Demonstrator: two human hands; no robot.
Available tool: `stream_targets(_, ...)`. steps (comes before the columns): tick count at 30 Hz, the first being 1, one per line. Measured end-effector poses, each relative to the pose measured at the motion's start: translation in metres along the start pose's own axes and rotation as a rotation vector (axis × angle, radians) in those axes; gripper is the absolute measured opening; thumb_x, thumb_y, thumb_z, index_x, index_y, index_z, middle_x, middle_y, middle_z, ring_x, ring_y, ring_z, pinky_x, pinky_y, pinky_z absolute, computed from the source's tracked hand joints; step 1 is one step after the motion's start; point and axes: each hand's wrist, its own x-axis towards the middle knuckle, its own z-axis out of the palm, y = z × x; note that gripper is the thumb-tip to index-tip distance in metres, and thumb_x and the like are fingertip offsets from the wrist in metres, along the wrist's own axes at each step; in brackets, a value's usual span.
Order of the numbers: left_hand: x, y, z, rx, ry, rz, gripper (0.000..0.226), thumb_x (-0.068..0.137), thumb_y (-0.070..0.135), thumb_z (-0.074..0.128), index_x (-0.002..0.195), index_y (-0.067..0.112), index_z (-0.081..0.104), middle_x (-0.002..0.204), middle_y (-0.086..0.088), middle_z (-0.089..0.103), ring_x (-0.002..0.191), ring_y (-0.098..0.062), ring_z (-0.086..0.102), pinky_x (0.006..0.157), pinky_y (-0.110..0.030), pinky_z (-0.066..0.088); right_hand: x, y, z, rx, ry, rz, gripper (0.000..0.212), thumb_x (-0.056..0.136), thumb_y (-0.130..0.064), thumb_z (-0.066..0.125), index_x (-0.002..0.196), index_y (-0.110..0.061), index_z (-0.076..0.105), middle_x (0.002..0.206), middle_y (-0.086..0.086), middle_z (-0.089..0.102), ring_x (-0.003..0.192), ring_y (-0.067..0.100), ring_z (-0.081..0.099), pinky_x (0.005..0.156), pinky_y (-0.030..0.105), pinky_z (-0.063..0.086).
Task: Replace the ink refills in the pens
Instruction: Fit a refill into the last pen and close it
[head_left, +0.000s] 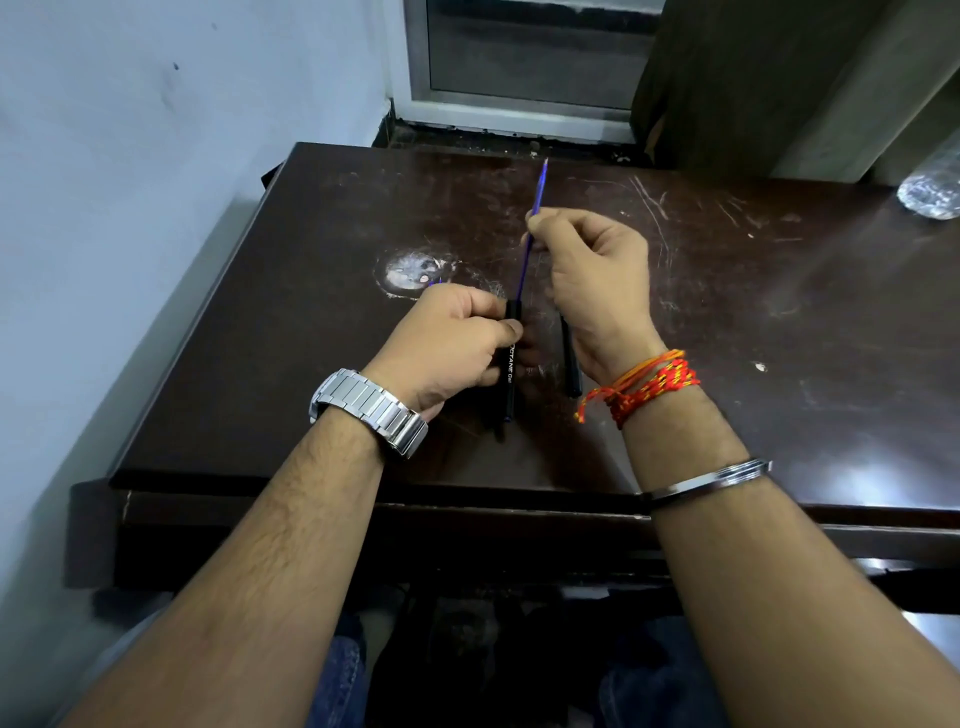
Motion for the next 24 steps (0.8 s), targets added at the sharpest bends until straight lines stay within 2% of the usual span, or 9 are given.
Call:
stream_targets(2,0.000,0.001,0.000,-0.007,0.023,0.002,0.016,0.092,-0.001,0.055,0.089,0.004,0.069,0.093,-0.018,0.071,0.090,-0.033,0.070,0.094,-0.059,0.049,-0.003,0.003,0.001,-0.047,-0.076,0.076,0.017,0.082,-0.012,0.067,0.066,-0.013,0.070,0.062,0.001,0.061,0.050,0.011,0.049,0.047,0.024,0.039)
stream_targets(4,-0.001,0.002,-0.001,-0.007,0.039,0.015,0.018,0.092,0.000,0.055,0.088,0.007,0.070,0.090,-0.015,0.071,0.090,-0.034,0.070,0.094,-0.060,0.047,-0.006,0.004,0.001,-0.059,-0.140,0.134,0.016,0.077,-0.012,0.066,0.061,-0.013,0.066,0.054,0.001,0.055,0.041,0.011,0.045,0.042,0.022,0.037)
stream_targets(8,0.000,0.002,-0.004,-0.019,0.072,0.046,0.023,0.091,0.000,0.056,0.083,0.015,0.072,0.096,-0.014,0.075,0.094,-0.033,0.071,0.088,-0.053,0.053,-0.009,0.003,0.003,-0.113,-0.215,0.138,0.015,0.067,-0.020,0.065,0.053,-0.014,0.065,0.047,0.000,0.053,0.038,0.011,0.046,0.041,0.022,0.039)
stream_targets(12,0.003,0.000,-0.008,-0.020,0.101,0.082,0.028,0.090,0.002,0.058,0.072,0.019,0.073,0.088,-0.012,0.074,0.088,-0.030,0.071,0.066,-0.033,0.053,-0.007,0.004,0.002,-0.192,-0.112,0.087,0.033,0.067,-0.035,0.069,0.055,-0.005,0.065,0.045,-0.004,0.055,0.045,0.011,0.049,0.048,0.028,0.043)
stream_targets(16,0.008,0.003,-0.014,-0.097,0.191,0.102,0.021,0.089,-0.003,0.057,0.078,0.010,0.069,0.070,-0.005,0.070,0.068,-0.018,0.071,0.062,-0.029,0.058,-0.003,0.006,0.000,-0.286,-0.010,0.100,0.034,0.071,-0.041,0.062,0.053,-0.013,0.069,0.047,-0.002,0.058,0.048,0.013,0.050,0.053,0.032,0.041)
stream_targets(19,0.012,0.004,-0.022,-0.116,0.317,0.130,0.019,0.085,-0.003,0.060,0.077,0.011,0.070,0.072,-0.007,0.070,0.065,-0.018,0.073,0.057,-0.029,0.059,-0.002,0.011,-0.002,-0.442,0.023,0.073,0.032,0.075,-0.036,0.058,0.064,-0.007,0.070,0.051,-0.002,0.060,0.047,0.012,0.053,0.051,0.025,0.043)
stream_targets(22,0.014,0.004,-0.028,-0.135,0.405,0.163,0.019,0.083,0.000,0.062,0.075,0.014,0.072,0.076,-0.007,0.071,0.068,-0.022,0.074,0.056,-0.027,0.056,-0.004,0.013,-0.004,-0.628,-0.030,0.024,0.026,0.076,-0.033,0.061,0.065,-0.011,0.071,0.054,-0.008,0.062,0.052,0.003,0.056,0.041,0.007,0.037)
stream_targets(24,0.015,0.004,-0.030,-0.130,0.444,0.184,0.019,0.081,0.003,0.062,0.073,0.017,0.073,0.075,-0.005,0.072,0.068,-0.023,0.074,0.057,-0.029,0.056,-0.006,0.015,-0.003,-0.721,-0.106,0.023,0.021,0.076,-0.032,0.065,0.068,-0.014,0.072,0.062,-0.006,0.067,0.061,0.005,0.062,0.046,0.009,0.039)
